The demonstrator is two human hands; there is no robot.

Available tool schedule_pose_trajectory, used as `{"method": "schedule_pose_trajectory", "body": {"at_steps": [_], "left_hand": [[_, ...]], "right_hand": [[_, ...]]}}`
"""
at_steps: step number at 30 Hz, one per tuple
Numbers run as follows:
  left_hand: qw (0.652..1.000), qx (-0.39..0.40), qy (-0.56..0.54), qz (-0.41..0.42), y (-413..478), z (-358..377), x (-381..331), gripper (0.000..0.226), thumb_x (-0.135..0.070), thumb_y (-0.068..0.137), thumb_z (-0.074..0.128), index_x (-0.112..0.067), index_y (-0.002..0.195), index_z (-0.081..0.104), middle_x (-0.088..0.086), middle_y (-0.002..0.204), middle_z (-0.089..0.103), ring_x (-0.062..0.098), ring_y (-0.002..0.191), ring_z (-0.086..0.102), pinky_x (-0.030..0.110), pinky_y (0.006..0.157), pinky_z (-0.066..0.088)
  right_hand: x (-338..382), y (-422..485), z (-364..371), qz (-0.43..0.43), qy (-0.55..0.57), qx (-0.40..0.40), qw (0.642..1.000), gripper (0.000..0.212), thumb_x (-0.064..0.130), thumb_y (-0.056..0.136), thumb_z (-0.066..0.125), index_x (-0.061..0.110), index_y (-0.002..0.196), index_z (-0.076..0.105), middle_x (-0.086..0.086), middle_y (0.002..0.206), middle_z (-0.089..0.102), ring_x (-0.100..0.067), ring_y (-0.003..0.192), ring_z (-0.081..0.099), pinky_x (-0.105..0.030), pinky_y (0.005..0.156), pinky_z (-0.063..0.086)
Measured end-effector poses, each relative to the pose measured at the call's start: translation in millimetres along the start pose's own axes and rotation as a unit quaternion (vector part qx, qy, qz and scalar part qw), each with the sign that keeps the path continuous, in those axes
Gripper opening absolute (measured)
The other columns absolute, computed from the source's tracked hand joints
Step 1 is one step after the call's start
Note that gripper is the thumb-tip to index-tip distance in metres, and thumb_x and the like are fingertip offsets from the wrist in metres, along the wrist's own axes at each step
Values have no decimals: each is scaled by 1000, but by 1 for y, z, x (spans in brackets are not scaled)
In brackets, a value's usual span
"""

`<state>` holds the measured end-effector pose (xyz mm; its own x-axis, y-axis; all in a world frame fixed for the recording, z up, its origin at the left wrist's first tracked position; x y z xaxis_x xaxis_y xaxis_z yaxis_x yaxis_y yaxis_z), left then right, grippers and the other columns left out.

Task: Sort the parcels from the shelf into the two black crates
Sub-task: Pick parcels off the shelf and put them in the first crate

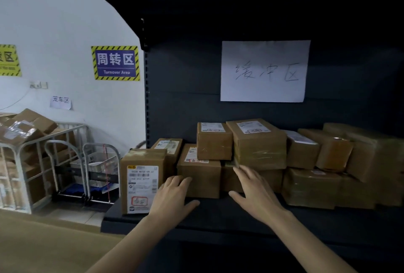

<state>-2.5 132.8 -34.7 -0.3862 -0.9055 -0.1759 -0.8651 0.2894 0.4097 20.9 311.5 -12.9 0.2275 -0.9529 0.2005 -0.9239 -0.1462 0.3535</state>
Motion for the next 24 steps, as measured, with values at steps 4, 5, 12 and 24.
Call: {"method": "schedule_pose_trajectory", "body": {"at_steps": [4, 5, 12, 24], "left_hand": [[999, -36, -5, 14, 28, -11, -14, 64, -52, 87, 50, -23, 141, 31, -1, 142, 40, 18, 133, 33, 32, 107, 32], [999, -45, -6, 14, 36, -15, -15, 63, -51, 88, 50, -22, 141, 32, -1, 141, 41, 18, 132, 33, 32, 106, 33], [994, -94, -49, -25, 93, -34, -10, 61, -48, 91, 47, -19, 142, 30, 4, 140, 43, 23, 132, 35, 35, 103, 37], [988, -41, -124, -82, 145, -8, 10, 85, -53, 84, 55, -14, 147, 14, 7, 149, 33, 25, 138, 29, 38, 110, 31]], "right_hand": [[-14, 4, -18, 15, 18, -14, 1000, 65, 42, 93, 47, 22, 147, 17, 2, 155, 15, -15, 141, 16, -32, 112, 21], [-13, 7, -21, 15, 31, -18, 999, 65, 42, 93, 47, 22, 147, 17, 3, 155, 14, -15, 141, 17, -31, 111, 23], [27, 41, -17, -12, 136, -55, 989, 61, 37, 94, 46, 20, 146, 20, 6, 152, 20, -9, 137, 24, -25, 107, 27], [-9, 105, -14, 167, 170, -120, 964, 79, 38, 93, 48, 10, 148, -1, -8, 153, 18, -21, 134, 34, -30, 101, 37]]}}
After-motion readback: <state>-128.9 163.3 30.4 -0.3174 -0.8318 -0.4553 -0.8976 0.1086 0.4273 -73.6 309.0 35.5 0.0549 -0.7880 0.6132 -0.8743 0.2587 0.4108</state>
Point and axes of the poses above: each hand's wrist, its own y-axis towards the middle knuckle, its own z-axis out of the palm, x = y × z, the point moved 10 cm from there along y, towards the middle knuckle
